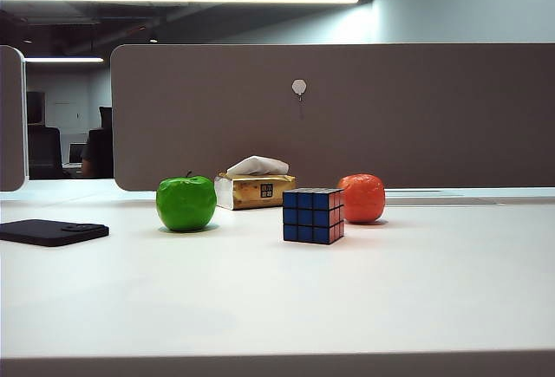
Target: Move all the fruits on the tabletop near the face of the Rubik's cube that has the color most similar to each fruit.
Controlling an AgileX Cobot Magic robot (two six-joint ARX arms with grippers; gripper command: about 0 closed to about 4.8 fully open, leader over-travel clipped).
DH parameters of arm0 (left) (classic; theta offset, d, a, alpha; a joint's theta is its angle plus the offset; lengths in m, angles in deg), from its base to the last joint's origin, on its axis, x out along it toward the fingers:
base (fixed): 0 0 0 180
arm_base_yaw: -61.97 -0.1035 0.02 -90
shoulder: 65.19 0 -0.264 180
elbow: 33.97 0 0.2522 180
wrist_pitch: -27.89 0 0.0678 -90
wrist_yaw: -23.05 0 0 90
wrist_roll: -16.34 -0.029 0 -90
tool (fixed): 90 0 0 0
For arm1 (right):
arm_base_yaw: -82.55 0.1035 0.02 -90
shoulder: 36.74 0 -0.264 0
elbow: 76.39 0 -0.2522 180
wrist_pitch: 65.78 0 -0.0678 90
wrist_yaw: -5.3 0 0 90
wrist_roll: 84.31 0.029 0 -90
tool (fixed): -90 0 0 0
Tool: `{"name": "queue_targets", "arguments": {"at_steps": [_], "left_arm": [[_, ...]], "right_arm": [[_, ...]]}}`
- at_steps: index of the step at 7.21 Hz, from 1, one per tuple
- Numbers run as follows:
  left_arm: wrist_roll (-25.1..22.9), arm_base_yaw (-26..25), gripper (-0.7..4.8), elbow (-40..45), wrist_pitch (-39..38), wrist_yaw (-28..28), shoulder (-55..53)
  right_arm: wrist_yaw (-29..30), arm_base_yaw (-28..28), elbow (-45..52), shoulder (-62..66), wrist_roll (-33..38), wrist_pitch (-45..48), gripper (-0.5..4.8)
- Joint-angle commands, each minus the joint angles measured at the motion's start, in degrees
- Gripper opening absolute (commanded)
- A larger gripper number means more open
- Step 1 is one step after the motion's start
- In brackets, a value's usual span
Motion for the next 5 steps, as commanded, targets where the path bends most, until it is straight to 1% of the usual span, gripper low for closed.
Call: {"name": "queue_targets", "arguments": {"at_steps": [1, 2, 3, 4, 5], "left_arm": [[1.6, 1.4, -0.05, -1.0, 1.4, -12.3, 0.0], [2.5, 3.9, -0.05, -1.0, 2.1, -12.3, 0.0], [2.5, 7.5, -0.05, -1.0, 2.4, -11.6, 0.0], [2.5, 11.5, -0.05, -1.0, 2.3, -9.2, 0.0], [2.5, 12.9, -0.05, -1.0, 2.2, -8.0, 0.0]], "right_arm": [[6.4, 0.3, -7.7, 0.1, -0.6, -12.6, 0.00], [6.6, 0.3, -10.4, 0.1, -2.3, -18.0, -0.01], [6.5, 0.3, -13.1, 0.1, -3.3, -22.8, -0.01], [6.5, 0.3, -15.1, 0.1, -3.3, -26.2, 0.00], [6.6, 0.3, -15.7, 0.1, -3.3, -27.4, 0.00]]}}
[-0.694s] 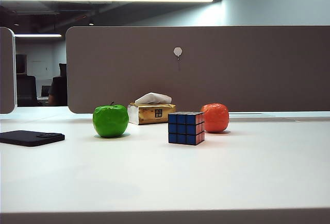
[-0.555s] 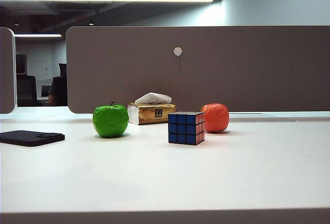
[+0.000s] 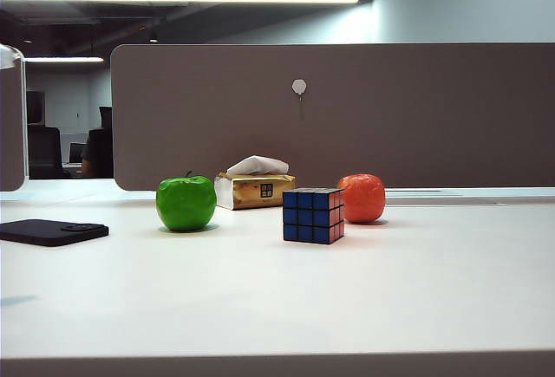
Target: Move all the fruits on the tabletop near the face of the Rubik's cube that has the color most similar to each fruit.
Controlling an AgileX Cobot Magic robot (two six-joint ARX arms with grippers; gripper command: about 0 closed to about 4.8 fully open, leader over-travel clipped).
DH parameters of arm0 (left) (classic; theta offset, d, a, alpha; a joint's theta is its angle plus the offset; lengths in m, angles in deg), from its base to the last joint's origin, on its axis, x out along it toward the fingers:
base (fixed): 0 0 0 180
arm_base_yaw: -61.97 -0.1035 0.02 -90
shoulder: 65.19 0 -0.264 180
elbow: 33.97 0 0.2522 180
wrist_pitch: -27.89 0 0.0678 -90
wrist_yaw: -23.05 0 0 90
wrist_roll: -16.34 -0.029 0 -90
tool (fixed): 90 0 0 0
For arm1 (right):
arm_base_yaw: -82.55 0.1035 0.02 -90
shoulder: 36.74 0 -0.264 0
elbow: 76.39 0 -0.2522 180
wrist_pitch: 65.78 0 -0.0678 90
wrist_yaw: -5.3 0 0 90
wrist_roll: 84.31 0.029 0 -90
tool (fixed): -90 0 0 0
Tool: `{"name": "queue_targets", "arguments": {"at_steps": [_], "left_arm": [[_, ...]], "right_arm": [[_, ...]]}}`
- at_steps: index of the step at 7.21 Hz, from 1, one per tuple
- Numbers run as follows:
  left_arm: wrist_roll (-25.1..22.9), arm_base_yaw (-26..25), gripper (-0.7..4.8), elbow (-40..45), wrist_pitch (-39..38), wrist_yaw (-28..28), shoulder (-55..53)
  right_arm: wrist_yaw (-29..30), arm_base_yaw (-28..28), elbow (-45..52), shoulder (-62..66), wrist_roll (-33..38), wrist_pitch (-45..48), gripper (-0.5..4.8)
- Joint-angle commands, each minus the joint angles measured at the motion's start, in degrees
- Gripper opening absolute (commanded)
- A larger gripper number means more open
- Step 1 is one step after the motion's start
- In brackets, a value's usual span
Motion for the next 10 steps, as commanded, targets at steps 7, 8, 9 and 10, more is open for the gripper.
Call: {"name": "queue_targets", "arguments": {"at_steps": [7, 8, 9, 10], "left_arm": [[-0.8, 23.8, -0.05, -0.1, -0.7, 19.7, 0.0], [-0.8, 23.8, -0.05, -0.1, -0.7, 19.6, 0.0], [-0.7, 23.8, -0.05, -0.1, -0.7, 19.6, -0.1], [-0.7, 23.8, -0.05, -0.1, -0.7, 19.6, -0.3]], "right_arm": [[17.0, 0.0, -20.6, 16.2, -0.3, -21.6, -0.01], [17.4, 0.0, -24.3, 20.7, -0.3, -24.5, -0.01], [17.2, 0.0, -27.2, 24.5, -0.7, -24.6, -0.01], [17.2, 0.0, -27.8, 25.6, -2.3, -23.7, -0.01]]}}
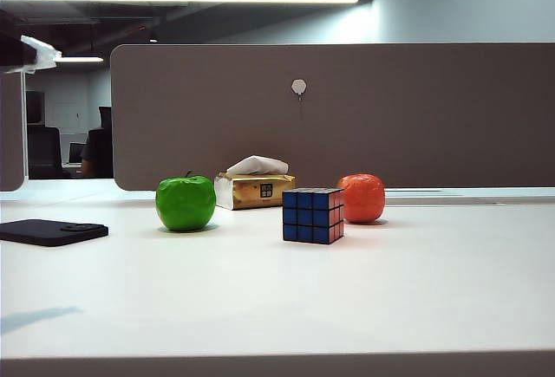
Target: Move all the fruits on the tabletop near the face of the Rubik's cube that has the color most similar to each fruit.
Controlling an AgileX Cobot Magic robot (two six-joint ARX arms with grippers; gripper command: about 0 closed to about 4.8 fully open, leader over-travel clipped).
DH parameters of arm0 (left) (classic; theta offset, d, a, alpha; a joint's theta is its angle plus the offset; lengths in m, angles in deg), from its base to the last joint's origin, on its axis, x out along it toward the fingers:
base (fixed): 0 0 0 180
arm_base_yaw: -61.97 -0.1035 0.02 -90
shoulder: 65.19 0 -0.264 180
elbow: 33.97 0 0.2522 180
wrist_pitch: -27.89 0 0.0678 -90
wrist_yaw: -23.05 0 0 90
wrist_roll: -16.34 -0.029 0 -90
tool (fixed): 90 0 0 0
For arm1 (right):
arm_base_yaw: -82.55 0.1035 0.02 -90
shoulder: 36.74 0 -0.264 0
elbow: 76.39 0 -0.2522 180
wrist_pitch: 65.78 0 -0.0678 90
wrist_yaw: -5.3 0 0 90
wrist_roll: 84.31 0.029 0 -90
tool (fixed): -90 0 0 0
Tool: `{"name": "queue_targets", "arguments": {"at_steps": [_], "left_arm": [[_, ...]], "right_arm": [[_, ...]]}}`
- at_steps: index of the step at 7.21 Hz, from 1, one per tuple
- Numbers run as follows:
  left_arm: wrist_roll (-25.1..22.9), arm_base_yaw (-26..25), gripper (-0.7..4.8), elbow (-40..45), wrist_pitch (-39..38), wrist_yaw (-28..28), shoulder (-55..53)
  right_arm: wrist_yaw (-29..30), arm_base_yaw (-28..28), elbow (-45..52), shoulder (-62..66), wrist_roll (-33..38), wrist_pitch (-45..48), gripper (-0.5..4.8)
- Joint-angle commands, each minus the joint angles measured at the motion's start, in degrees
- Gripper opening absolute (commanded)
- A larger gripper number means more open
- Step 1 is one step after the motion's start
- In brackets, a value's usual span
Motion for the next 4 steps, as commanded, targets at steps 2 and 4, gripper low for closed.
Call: {"name": "queue_targets", "arguments": {"at_steps": [2, 4], "left_arm": [[-0.8, 0.0, -0.05, -3.5, -1.8, -0.1, -6.1], [-4.6, 0.0, -0.05, -14.2, 2.7, 0.0, -25.5]], "right_arm": [[-1.4, 0.0, -1.4, 5.3, -2.9, 5.5, -0.01], [-2.0, 0.0, -1.4, 10.9, -2.9, 10.9, -0.01]]}}
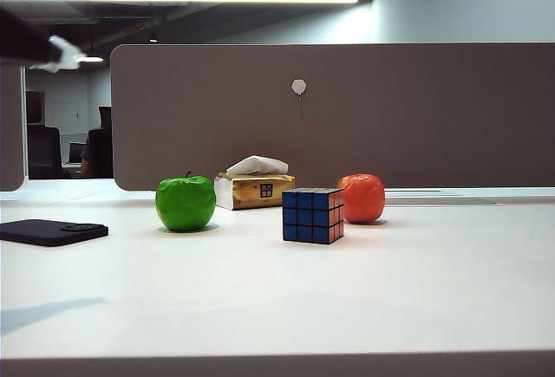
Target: Move all the fruits on the tabletop near the face of the Rubik's cube that has the color most similar to each fruit.
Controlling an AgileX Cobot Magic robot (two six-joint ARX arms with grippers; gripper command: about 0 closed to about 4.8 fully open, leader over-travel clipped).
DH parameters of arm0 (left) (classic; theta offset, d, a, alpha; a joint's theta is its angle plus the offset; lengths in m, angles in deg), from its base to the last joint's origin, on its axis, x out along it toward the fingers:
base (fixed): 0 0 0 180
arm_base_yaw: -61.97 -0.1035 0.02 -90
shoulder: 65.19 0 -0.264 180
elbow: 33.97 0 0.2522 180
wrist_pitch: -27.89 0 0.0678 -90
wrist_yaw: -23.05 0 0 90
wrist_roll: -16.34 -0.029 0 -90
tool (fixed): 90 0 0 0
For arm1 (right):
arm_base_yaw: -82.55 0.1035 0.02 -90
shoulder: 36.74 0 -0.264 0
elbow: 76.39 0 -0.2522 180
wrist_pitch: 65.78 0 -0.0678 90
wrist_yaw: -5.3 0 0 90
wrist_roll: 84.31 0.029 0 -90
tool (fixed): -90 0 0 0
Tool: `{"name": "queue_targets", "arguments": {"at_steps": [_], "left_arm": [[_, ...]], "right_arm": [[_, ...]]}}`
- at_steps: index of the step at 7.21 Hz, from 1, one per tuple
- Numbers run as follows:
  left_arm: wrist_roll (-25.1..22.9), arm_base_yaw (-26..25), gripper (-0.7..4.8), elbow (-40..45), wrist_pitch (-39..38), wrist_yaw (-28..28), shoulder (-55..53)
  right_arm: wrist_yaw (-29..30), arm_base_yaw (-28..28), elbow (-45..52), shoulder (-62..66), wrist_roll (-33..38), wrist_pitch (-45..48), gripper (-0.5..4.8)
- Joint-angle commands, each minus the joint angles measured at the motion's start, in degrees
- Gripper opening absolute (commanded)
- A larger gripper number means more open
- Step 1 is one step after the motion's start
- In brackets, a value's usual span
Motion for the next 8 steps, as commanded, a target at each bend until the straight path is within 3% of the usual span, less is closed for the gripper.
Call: {"name": "queue_targets", "arguments": {"at_steps": [1, 2, 3, 5, 7, 8], "left_arm": [[-0.8, 0.3, -0.05, -16.9, 18.7, 5.0, -35.9], [-0.7, 0.3, -0.05, -17.5, 21.7, 5.1, -38.2], [-0.7, 0.3, -0.05, -17.5, 21.7, 5.6, -38.3], [-0.7, 0.3, -0.05, -17.5, 21.7, 5.5, -38.3], [-0.3, 0.3, -0.05, -17.4, 21.1, 5.5, -38.3], [-0.4, 0.3, -0.05, -17.4, 20.2, 5.5, -38.3]], "right_arm": [[-3.9, 0.0, -0.4, 12.4, -0.4, 18.7, -0.01], [-3.3, 0.0, -0.4, 19.7, -0.3, 26.5, 0.00], [1.6, 2.3, -11.2, 40.2, 0.3, 33.6, 0.00], [1.7, 5.0, -25.7, 54.3, 0.3, 33.2, -0.01], [2.6, 9.4, -39.2, 70.9, 5.0, 34.1, -0.01], [2.7, 10.3, -41.2, 73.7, 5.0, 34.1, -0.01]]}}
